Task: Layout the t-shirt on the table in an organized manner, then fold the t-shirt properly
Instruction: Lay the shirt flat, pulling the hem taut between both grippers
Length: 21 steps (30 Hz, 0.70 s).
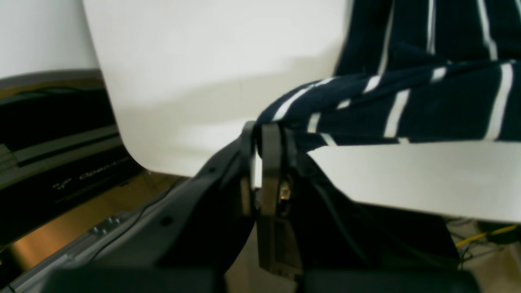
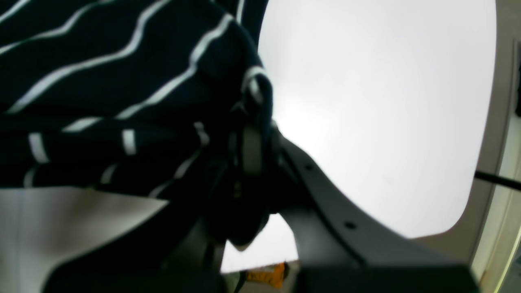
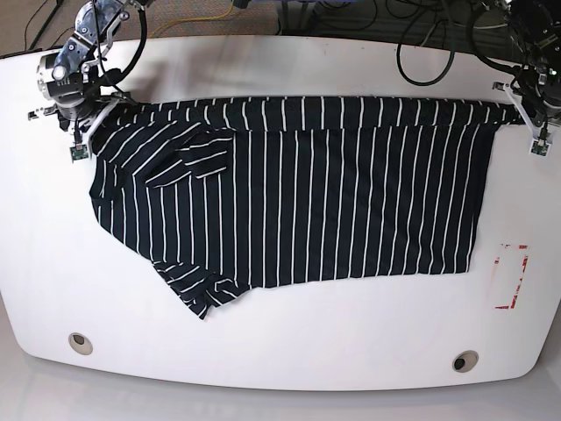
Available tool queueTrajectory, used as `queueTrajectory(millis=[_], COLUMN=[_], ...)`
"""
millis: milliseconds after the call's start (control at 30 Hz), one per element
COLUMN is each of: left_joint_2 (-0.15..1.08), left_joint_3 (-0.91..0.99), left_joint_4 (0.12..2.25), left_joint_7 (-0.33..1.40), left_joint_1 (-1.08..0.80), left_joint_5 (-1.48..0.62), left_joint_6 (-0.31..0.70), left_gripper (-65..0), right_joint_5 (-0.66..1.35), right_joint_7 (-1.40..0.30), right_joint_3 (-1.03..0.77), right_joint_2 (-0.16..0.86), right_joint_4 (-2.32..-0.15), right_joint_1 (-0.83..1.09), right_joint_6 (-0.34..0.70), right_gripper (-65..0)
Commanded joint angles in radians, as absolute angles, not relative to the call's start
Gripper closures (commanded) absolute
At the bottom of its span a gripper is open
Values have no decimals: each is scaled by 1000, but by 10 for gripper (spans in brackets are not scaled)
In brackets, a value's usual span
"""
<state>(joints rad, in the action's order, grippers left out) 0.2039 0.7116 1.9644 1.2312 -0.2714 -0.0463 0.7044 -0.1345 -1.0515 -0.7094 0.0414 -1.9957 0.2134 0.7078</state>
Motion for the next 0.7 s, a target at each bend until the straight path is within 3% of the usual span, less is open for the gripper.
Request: queueTrajectory(millis=[0,667], left_joint_2=[228,240], left_joint_3=[719,711], left_joint_4=[1979,1929], left_joint_7=[1221,1219], left_joint_1=[-286,-288], left_joint_5=[-24,-18], left_joint_6=[698,698], left_gripper=[0,0], right_joint_5=[-159,-165], right_joint_7=[-1041,-1040], right_joint_3=[-714,-717], right_joint_2=[56,47], right_joint_4=[-2014,-1989], right_joint_1=[226,289], right_joint_6=[698,698], right_gripper=[0,0])
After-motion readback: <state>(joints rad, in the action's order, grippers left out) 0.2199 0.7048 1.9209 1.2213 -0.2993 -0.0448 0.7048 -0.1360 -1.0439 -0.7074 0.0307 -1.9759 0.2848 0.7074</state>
